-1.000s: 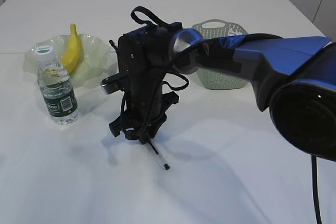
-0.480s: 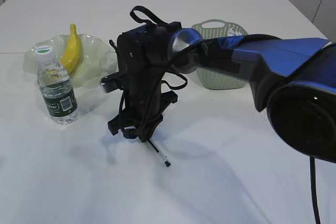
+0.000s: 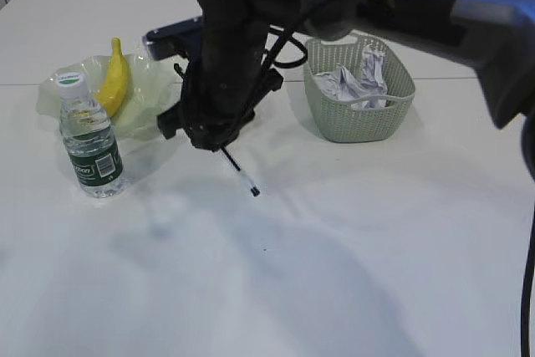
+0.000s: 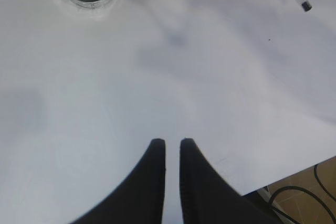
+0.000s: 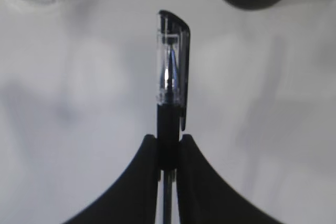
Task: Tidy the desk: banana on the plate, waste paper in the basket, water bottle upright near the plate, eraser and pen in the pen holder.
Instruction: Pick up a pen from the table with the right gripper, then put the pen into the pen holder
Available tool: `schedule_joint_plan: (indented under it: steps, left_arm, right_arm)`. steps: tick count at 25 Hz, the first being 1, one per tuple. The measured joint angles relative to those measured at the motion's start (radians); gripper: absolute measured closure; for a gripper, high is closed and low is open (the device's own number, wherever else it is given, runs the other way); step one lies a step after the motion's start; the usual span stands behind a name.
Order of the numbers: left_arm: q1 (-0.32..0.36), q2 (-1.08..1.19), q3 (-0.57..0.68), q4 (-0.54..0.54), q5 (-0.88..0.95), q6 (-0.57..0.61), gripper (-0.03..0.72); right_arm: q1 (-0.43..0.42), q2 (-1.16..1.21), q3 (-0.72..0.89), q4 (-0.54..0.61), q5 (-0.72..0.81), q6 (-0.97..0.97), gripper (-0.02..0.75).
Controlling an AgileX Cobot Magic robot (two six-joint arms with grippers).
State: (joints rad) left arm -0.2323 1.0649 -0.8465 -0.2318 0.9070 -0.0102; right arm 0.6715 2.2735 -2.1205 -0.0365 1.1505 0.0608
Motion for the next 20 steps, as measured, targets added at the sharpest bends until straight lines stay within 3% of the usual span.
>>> schedule_joint_plan:
  steps: [8,13,20]
  left_arm:
    - [0.000,0.000,0.000,0.000,0.002,0.000,0.631]
    - [0.000,0.000,0.000,0.000,0.004,0.000,0.631]
    - [0.000,0.000,0.000,-0.012,0.010,0.000,0.631]
  right_arm:
    - [-0.072,-0.112,0.014,0.008,-0.030,-0.024,0.693]
    - [-0.127,-0.248,0.202,0.015,-0.083,-0.039,0.693]
    - [-0.129,-0.445,0.532,0.011,-0.486,-0.045,0.694]
